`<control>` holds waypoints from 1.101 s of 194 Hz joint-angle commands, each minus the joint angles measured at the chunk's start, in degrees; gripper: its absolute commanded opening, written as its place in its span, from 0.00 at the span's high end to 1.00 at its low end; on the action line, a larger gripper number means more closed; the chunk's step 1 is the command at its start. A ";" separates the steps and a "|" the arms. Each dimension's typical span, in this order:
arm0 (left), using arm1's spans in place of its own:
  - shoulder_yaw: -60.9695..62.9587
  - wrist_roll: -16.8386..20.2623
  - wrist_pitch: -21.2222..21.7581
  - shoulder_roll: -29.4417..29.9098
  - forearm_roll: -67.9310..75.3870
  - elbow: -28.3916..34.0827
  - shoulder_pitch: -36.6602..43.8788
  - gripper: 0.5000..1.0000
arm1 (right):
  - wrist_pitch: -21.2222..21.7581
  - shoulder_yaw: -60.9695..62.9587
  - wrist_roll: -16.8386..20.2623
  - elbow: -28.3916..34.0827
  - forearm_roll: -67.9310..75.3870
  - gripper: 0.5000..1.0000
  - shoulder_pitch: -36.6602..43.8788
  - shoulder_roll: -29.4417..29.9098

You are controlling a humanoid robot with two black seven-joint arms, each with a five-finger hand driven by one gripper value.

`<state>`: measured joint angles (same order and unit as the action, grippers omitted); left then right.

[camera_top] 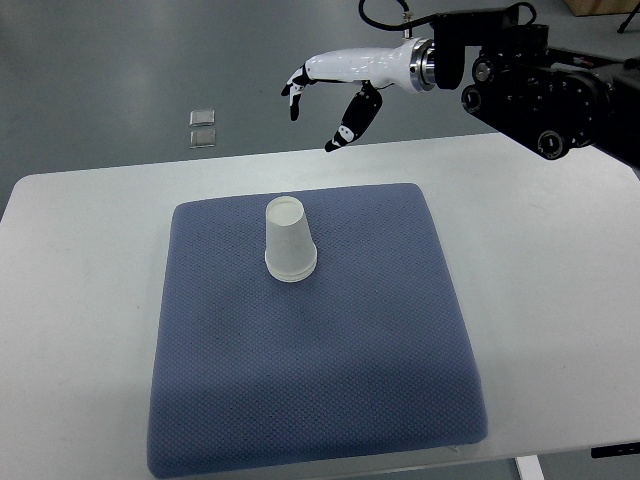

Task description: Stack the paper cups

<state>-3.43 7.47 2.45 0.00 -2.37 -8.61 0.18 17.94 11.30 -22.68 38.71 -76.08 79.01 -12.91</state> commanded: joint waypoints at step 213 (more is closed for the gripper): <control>0.00 0.00 0.01 0.00 0.00 0.00 0.00 0.00 | -12.58 2.32 4.75 -11.90 90.31 0.20 -22.14 3.33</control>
<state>-3.43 7.47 2.47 0.00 -2.37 -8.61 0.18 5.38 12.40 -17.87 26.65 12.93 58.15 -10.79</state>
